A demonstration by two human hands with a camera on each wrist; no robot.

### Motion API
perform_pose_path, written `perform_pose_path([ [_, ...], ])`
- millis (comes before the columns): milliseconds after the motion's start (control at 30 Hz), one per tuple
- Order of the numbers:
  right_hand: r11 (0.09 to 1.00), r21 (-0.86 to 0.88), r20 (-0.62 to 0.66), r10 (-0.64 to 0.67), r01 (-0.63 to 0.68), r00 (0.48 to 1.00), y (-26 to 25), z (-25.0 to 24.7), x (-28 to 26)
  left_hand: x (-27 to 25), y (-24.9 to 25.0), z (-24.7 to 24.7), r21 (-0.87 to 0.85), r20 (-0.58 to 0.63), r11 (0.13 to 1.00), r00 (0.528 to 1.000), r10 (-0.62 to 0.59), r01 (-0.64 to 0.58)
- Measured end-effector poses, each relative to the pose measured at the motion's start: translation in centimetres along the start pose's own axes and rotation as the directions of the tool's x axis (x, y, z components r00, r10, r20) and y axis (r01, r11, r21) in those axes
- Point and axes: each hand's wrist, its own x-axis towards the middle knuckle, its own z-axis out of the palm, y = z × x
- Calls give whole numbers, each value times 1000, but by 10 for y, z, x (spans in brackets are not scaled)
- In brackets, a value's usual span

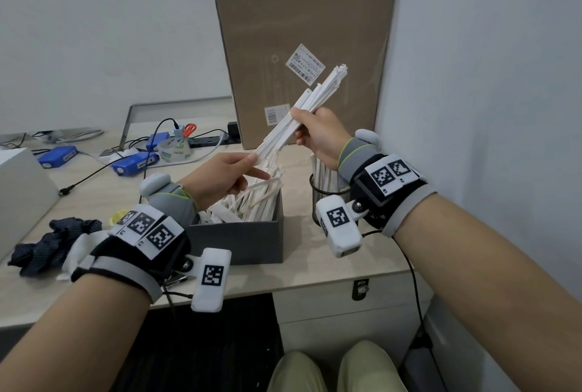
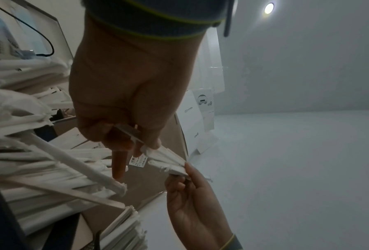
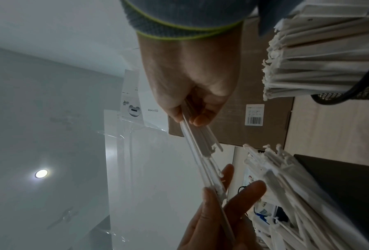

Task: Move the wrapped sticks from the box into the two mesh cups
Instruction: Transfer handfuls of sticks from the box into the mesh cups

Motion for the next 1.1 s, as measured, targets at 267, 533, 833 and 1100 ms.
perform_pose_path([
  [267, 1000, -6, 20, 15, -15, 1000, 3, 2, 0, 0, 9, 5, 343, 10, 939, 1000, 11, -14],
  [533, 997, -74, 121, 37, -28, 992, -1, 26, -7, 8, 31, 20, 187, 30, 958, 976, 217, -219],
  [833, 952, -306, 201, 92, -27, 975, -6, 23, -10, 12, 23, 27, -93, 24, 989, 993, 114, -111],
  [1100, 961, -278, 121, 40, -5, 992, -25, 7, 0, 8, 18, 29, -230, 86, 971, 992, 91, -69],
])
